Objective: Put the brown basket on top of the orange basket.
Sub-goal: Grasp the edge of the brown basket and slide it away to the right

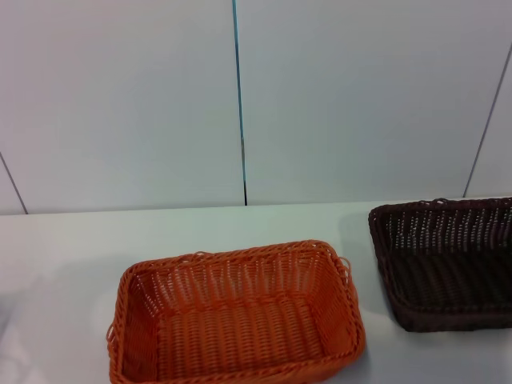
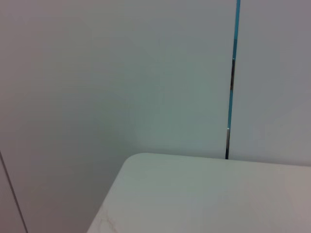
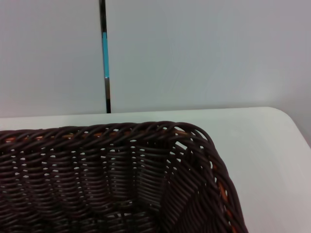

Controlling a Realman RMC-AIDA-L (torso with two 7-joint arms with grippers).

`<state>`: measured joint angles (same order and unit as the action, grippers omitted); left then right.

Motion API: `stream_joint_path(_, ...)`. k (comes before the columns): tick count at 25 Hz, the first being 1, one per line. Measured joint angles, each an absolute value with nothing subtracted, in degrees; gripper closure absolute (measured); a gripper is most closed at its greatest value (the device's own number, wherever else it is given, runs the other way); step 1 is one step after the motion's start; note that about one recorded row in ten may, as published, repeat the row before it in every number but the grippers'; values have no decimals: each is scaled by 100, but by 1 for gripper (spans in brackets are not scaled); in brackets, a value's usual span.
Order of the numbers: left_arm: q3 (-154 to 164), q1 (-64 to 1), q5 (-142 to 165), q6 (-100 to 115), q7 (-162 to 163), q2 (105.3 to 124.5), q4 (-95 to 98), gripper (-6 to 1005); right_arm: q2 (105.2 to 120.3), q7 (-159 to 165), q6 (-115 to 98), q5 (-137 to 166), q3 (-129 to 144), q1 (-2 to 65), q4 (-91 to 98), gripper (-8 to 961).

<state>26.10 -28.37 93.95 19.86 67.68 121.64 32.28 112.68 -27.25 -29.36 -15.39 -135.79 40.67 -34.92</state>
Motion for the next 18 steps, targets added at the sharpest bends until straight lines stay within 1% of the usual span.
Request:
stream_joint_path(11,2594,-2830,9395,1986,6766,12139,3225,106,11198,-2724,-3446,-1534,-13609,4063,-3816,712)
stream_joint_path(18,2592,-2839,9395,1986,6748,12121,3225,107,11192,-2698,-3878,-1566,-13644,3997,-4270,722)
